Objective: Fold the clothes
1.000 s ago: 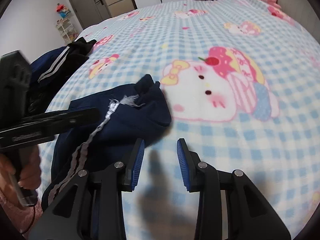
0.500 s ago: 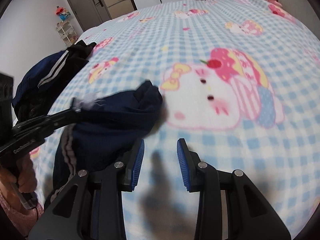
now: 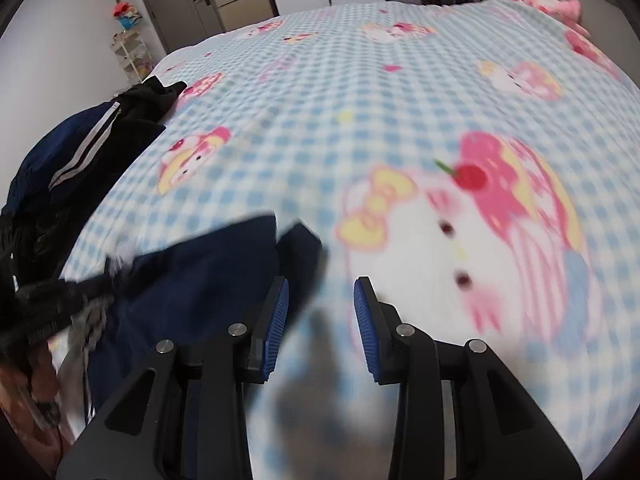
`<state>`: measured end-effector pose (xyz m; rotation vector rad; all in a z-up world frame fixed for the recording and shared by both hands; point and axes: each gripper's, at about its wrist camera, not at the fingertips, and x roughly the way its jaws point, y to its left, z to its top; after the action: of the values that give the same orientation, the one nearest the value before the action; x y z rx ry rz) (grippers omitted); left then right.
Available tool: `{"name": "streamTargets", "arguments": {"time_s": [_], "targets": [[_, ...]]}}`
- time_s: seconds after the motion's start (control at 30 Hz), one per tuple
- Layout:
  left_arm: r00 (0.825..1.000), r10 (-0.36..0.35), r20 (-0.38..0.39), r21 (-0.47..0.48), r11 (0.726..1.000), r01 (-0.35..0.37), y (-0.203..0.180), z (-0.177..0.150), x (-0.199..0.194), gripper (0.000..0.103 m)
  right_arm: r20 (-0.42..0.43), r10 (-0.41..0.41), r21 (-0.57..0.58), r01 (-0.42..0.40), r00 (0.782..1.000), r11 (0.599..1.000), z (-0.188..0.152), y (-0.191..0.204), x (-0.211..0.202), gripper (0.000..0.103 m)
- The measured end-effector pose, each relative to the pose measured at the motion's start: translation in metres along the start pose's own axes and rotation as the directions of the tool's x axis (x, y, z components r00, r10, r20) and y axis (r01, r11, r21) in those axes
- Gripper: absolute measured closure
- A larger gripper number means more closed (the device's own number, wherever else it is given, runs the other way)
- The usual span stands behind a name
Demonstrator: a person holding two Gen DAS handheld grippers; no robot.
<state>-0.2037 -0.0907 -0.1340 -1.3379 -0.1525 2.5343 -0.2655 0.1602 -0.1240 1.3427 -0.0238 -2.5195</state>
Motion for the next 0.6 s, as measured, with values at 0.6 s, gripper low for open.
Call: {"name": "streamTargets", "arguments": {"time_s": [0.6], "targets": [[1.000,-0.002,-0.013,-0.026,1.000,0.001,0.005,-0.006,0.010,0.095,-0.183,-0.082,-0.222,0.040,0.980,0.974,-0.002,0.018,0.035,0.069]]}}
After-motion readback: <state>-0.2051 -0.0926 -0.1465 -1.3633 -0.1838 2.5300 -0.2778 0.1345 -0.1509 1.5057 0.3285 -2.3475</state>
